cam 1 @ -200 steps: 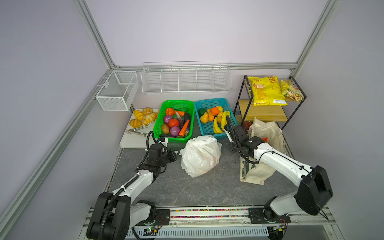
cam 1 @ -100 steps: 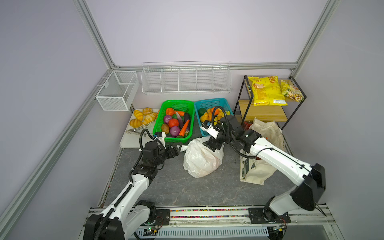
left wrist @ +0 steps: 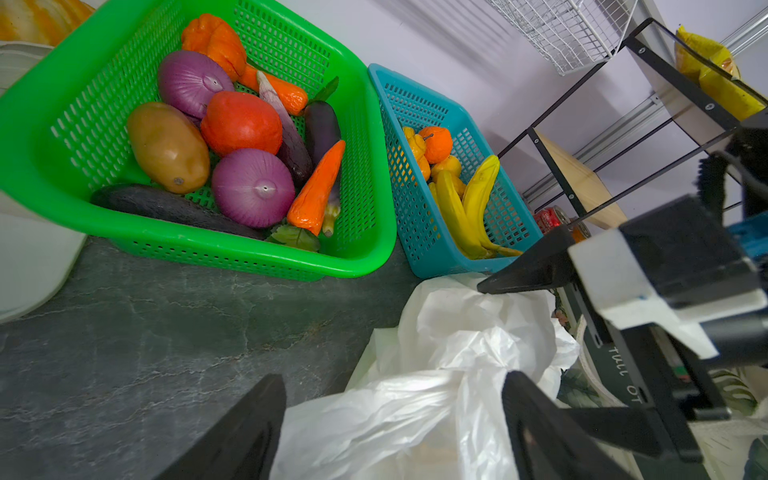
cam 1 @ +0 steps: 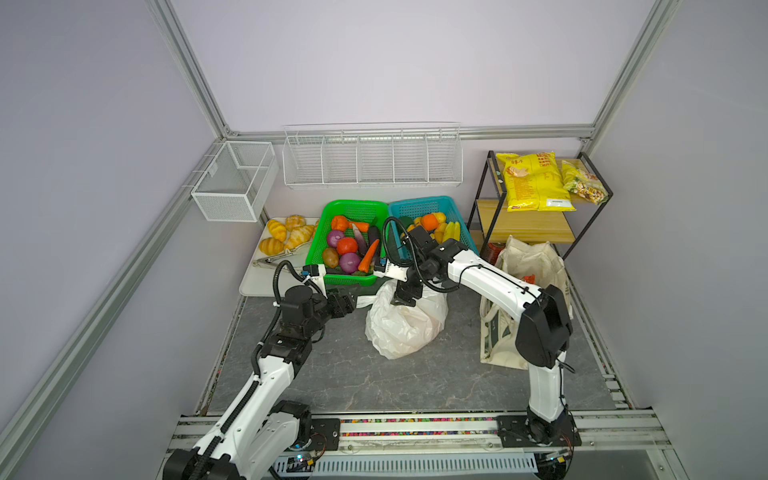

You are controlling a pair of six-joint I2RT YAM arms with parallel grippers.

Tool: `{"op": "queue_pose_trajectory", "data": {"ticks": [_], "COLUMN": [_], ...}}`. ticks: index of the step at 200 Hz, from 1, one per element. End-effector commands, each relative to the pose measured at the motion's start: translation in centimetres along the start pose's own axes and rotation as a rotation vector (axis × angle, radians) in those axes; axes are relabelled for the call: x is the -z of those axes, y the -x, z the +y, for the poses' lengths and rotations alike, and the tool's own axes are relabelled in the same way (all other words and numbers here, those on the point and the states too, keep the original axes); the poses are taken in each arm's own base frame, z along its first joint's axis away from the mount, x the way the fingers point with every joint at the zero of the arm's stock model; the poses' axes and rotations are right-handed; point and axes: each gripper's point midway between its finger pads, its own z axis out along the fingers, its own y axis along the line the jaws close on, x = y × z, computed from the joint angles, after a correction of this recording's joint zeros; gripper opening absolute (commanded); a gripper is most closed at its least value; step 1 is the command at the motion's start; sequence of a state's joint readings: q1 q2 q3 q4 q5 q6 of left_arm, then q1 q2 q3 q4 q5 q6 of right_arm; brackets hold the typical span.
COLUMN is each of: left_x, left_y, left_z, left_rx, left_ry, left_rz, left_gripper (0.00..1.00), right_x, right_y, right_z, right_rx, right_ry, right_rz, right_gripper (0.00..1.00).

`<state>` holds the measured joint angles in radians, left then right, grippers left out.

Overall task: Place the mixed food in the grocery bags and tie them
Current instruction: 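Grasp the knotted top of the white bag with the right gripper, then lift the white bag by its knot with the right gripper toward the tote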

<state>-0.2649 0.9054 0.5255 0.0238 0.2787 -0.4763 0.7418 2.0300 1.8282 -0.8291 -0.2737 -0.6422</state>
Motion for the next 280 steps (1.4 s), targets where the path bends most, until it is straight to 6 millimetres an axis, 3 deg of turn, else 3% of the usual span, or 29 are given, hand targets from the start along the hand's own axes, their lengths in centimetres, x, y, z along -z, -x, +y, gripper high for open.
{"op": "queue_pose_trajectory", "data": {"ticks": [1,12,26,40,50,71,98,131,165,198,222,237,258,280], "left_x": [0.1,0.2,0.4,0.6,0.7,1.3,2.5,4.2,5.1,4.9,4.6,3.4,2.1,0.2], "left_y": [0.5,0.5,0.7,0.8,1.0,1.4,2.3,4.0,5.1,5.1,5.0,4.2,2.7,0.1], "left_z": [-0.5,-0.4,-0.5,-0.5,-0.6,-0.9,-1.4,-2.9,-4.4,-6.4,-8.4,-9.6,-13.1,-17.4], "left_rx": [-0.021,-0.023,-0.026,-0.028,-0.026,-0.020,-0.005,0.029,0.055,0.044,0.055,0.051,0.005,-0.044], "left_ry": [-0.010,-0.007,-0.004,-0.001,-0.001,-0.003,-0.009,-0.032,-0.060,-0.095,-0.157,-0.180,-0.239,-0.312], "left_rz": [-0.007,-0.009,-0.016,-0.022,-0.029,-0.050,-0.088,-0.130,-0.158,-0.151,-0.134,-0.097,-0.033,0.066], "left_gripper": [0.83,0.83,0.83,0.83,0.83,0.83,0.83,0.82,0.81,0.80,0.79,0.78,0.78,0.76], "right_x": [-1.9,-2.6,-3.1,-3.1,-2.9,-1.6,1.9,9.3,19.4,29.1,35.5,39.3,43.8,47.0], "right_y": [-1.1,-1.6,-1.8,-1.7,-1.5,-0.7,0.9,2.9,4.5,4.7,3.6,1.9,-1.1,-4.3], "right_z": [1.7,1.8,2.0,2.2,2.4,2.6,2.8,2.0,0.7,0.1,0.1,0.1,0.3,0.9], "right_rx": [0.020,0.007,-0.011,-0.028,-0.036,-0.053,-0.095,-0.236,-0.405,-0.466,-0.503,-0.532,-0.571,-0.606], "right_ry": [0.102,0.115,0.130,0.141,0.146,0.133,0.078,-0.001,-0.115,-0.345,-0.557,-0.716,-0.939,-1.128], "right_rz": [0.055,0.074,0.081,0.074,0.065,0.020,-0.084,-0.272,-0.543,-0.698,-0.739,-0.738,-0.694,-0.623], "right_gripper": [0.94,1.00,0.86,0.65,0.57,0.31,0.24,0.07,0.07,0.07,0.07,0.07,0.07,0.07]}}
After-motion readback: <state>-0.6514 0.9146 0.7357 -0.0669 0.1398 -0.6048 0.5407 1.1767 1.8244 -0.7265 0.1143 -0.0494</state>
